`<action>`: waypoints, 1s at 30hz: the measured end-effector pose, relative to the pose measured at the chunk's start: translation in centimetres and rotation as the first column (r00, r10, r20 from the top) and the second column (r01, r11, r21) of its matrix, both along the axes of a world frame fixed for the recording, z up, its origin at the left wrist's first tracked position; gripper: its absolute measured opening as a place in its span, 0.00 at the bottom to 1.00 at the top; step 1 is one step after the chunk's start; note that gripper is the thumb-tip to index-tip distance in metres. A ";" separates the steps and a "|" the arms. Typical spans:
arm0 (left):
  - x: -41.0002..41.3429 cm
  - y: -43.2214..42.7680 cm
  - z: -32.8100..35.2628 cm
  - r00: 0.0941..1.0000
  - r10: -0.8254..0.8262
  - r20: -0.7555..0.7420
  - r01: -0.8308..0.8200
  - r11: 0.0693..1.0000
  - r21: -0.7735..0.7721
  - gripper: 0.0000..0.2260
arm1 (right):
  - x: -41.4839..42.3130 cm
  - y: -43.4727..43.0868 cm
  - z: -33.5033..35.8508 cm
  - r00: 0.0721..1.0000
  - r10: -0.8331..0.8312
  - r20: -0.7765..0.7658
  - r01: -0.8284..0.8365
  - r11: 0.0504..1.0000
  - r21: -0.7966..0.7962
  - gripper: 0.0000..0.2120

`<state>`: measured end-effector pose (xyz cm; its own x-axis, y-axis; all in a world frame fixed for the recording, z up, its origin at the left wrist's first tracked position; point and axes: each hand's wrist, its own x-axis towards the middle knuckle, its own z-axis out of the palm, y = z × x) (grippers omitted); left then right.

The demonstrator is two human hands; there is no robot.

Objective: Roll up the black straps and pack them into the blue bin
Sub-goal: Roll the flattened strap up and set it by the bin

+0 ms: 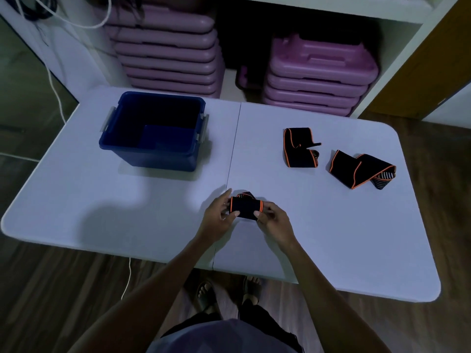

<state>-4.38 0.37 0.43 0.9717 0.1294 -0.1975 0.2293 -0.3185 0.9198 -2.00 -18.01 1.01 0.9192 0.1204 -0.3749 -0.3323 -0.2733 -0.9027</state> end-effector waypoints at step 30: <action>-3.7 26.2 -1.0 0.980 0.196 -0.025 -0.107 0.636 0.764 0.27 | 3.3 29.3 -1.9 0.475 0.865 0.162 -0.596 0.452 -0.664 0.34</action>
<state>-8.04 26.59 -0.53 0.9060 0.4199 -0.0531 0.4114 -0.8444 0.3432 1.35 11.25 -0.85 0.6081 0.7671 -0.2045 0.5892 -0.6087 -0.5313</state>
